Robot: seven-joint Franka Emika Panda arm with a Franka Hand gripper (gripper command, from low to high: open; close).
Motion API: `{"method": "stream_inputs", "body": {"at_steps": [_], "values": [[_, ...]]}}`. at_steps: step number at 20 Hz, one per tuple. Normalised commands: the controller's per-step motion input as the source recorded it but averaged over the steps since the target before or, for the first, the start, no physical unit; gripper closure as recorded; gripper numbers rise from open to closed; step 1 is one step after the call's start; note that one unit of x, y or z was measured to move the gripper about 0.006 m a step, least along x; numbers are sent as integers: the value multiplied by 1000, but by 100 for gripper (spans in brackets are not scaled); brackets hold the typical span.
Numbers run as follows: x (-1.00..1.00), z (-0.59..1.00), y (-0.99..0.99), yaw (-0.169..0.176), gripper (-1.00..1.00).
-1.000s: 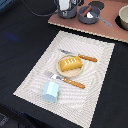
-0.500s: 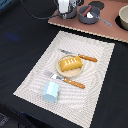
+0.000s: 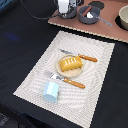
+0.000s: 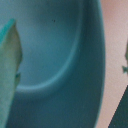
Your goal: Interact with the objects in diverse but meaningful ways.
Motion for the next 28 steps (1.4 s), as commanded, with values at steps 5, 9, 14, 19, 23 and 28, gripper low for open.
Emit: {"method": "stream_inputs", "body": {"at_steps": [5, 9, 14, 19, 23, 28], "values": [[14, -189, 131, 0, 100], [26, -164, 133, 0, 100], [42, 153, 55, -6, 100], [61, 982, -525, -23, 100], [0, 821, -874, -18, 100], [0, 537, -916, -2, 100]]}}
